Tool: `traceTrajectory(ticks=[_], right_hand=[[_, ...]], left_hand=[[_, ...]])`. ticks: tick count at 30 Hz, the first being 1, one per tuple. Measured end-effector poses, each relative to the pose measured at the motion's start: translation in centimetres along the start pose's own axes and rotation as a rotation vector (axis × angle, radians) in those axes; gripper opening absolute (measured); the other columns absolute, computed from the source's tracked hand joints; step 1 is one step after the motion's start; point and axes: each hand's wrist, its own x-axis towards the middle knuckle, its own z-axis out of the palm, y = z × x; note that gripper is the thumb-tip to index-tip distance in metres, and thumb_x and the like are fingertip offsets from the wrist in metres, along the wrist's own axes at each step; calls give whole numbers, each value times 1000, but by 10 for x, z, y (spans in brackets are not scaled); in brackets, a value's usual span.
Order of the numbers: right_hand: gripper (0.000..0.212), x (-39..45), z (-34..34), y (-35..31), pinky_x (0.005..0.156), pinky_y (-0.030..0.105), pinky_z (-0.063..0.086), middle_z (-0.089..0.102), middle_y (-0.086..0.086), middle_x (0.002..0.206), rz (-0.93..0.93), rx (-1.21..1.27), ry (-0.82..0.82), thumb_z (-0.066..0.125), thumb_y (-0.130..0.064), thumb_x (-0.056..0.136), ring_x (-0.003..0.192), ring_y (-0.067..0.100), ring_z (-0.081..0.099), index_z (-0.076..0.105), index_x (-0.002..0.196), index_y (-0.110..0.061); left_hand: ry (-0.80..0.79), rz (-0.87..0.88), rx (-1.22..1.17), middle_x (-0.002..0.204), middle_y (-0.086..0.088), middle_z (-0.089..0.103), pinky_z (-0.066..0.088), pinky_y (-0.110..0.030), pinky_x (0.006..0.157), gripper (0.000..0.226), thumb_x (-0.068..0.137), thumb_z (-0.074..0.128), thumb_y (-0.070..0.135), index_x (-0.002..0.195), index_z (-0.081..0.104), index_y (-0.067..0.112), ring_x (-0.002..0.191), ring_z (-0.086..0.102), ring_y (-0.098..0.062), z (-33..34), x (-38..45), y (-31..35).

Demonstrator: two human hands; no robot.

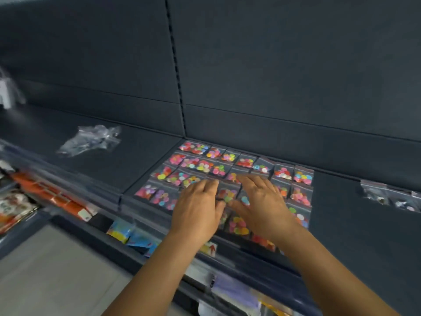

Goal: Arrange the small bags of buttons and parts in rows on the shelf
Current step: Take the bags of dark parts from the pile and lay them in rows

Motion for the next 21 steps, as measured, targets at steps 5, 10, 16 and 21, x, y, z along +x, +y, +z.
traceTrajectory(ticks=[5,10,16,21], right_hand=[[66,30,35,-68,117,37,13,28,-1,153,-52,20,-39,50,-47,91,142,20,19,24,146,-23],[64,65,63,-127,114,35,18,32,0,150,-145,9,-69,48,-47,91,139,20,24,27,145,-20],[64,129,97,-172,116,37,17,32,-1,151,-214,7,-119,48,-45,92,140,19,24,27,146,-19],[62,196,128,-208,115,37,20,33,-1,150,-293,13,-125,47,-46,93,139,18,25,30,145,-19]], left_hand=[[31,-58,-1,148,0,37,29,-36,111,57,95,46,40,146,30,21,136,32,-21,-24,-8,-74],[91,-110,8,139,-2,47,33,-33,105,53,95,46,37,143,35,18,127,41,-21,-42,-6,-144],[122,-191,-10,138,-4,48,33,-33,106,55,94,49,37,143,35,16,128,41,-21,-49,18,-213],[145,-265,-3,142,-5,44,32,-34,109,57,95,50,36,145,31,15,131,38,-21,-51,55,-275]])
